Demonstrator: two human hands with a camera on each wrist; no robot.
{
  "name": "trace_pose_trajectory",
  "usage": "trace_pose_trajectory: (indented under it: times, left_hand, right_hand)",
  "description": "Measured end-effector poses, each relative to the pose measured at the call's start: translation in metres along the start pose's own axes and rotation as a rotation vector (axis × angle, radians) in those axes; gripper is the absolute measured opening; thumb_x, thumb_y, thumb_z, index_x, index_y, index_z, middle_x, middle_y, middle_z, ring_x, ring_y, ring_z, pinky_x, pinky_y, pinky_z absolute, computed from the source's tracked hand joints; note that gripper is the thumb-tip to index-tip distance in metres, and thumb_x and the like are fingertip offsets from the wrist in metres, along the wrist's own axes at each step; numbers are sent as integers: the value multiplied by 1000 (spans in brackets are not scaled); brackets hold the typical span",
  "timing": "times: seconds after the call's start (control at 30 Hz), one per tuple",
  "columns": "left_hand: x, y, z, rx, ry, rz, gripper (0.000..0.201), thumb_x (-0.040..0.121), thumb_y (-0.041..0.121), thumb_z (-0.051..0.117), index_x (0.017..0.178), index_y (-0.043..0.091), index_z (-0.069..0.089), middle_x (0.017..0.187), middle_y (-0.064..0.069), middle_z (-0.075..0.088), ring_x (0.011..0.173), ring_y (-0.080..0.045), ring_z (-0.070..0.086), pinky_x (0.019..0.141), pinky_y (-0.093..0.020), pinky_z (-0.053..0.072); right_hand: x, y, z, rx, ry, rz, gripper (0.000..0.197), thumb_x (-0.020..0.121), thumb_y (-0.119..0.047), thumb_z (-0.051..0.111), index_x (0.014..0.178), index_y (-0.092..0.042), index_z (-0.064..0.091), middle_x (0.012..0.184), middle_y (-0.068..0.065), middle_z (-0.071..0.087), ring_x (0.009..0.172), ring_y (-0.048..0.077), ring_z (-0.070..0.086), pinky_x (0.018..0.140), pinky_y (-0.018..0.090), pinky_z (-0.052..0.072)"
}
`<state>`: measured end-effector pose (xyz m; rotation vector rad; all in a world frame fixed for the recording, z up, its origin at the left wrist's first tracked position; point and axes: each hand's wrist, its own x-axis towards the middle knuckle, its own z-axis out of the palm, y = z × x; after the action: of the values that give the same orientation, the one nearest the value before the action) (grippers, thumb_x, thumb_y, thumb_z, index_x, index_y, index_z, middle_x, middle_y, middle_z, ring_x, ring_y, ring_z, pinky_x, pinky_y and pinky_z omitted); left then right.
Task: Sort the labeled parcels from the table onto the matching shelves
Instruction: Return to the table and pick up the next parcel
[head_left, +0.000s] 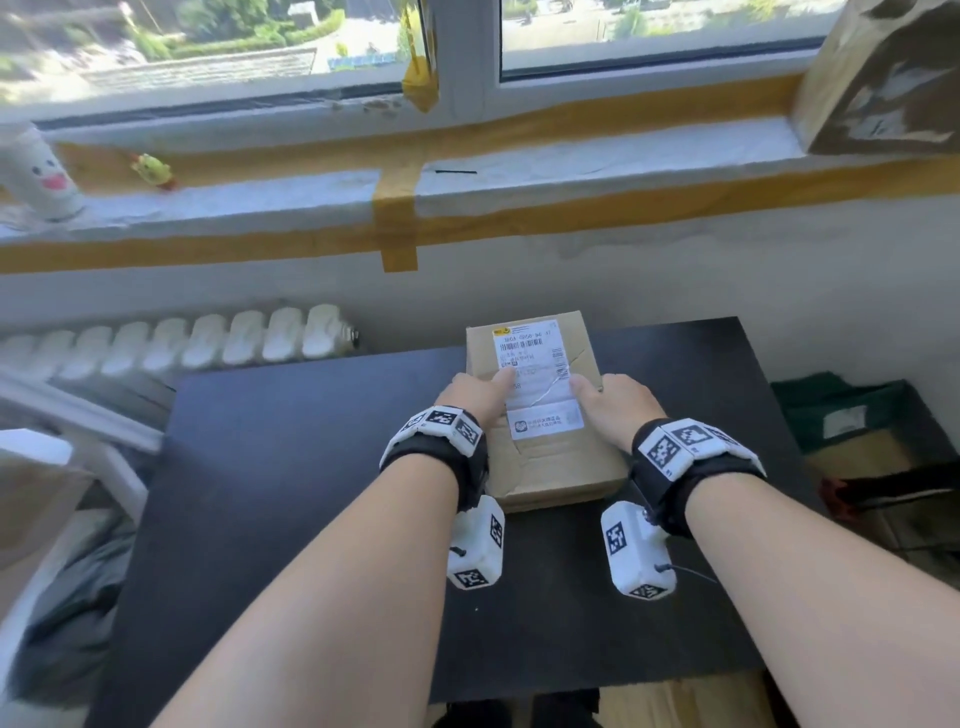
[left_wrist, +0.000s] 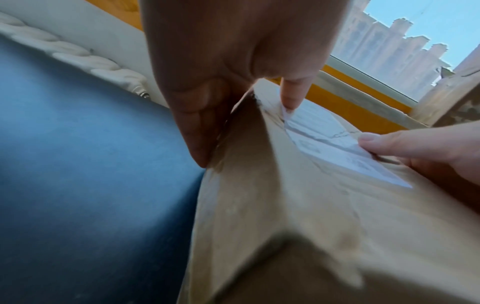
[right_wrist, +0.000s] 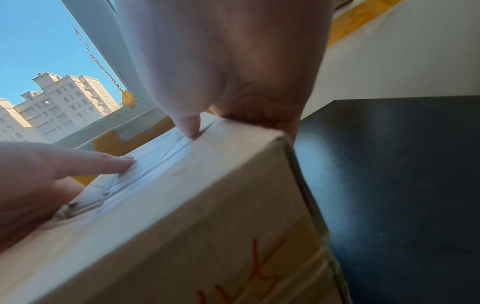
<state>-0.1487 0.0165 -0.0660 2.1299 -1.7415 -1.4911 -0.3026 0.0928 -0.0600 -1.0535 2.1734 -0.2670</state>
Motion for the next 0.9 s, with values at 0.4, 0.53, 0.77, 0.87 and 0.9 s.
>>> trace_pose_trajectory:
  times: [0.4,0.53,0.77,0.87,0.9]
  left_hand:
    - [-25,29,-43,-179,46,87,85,84,67,38,142,5,41,136,-14,56,114,-32,60,93,-39,49]
    - [-33,35,-58,-153,75,135,80,90,64,38,139,2,44,134,-15,57,112,-31,59,88,-37,46]
    - [-48,29,-79,-177,66,143,96,78,75,44,145,8,35,137,-13,54,119,-33,56,100,-46,46]
    - [-54,22,-92,-251,64,160,106,59,82,51,137,11,38,130,-11,56,114,-31,58,96,-51,49]
    - [-55,19,-97,-277,59,165,111,52,84,53,135,12,38,130,-10,55,115,-31,58,95,-51,50]
  right_hand:
    - [-13,-27,-31,95,84,-55,61,96,-54,29,106,-5,64,112,13,65,101,31,59,82,35,42]
    - [-21,-38,-43,95,121,-75,63,95,-58,29,105,-7,65,110,12,65,97,30,58,83,36,45]
    - [-33,-54,-42,65,181,-113,60,95,-60,26,76,-12,56,89,9,62,83,29,56,70,35,41]
    - [-38,-59,-40,77,211,-95,69,93,-64,24,93,-7,63,96,11,64,90,31,58,74,35,42]
    - [-40,-60,-39,88,224,-89,71,93,-65,24,97,-6,63,98,11,64,93,32,58,75,35,42]
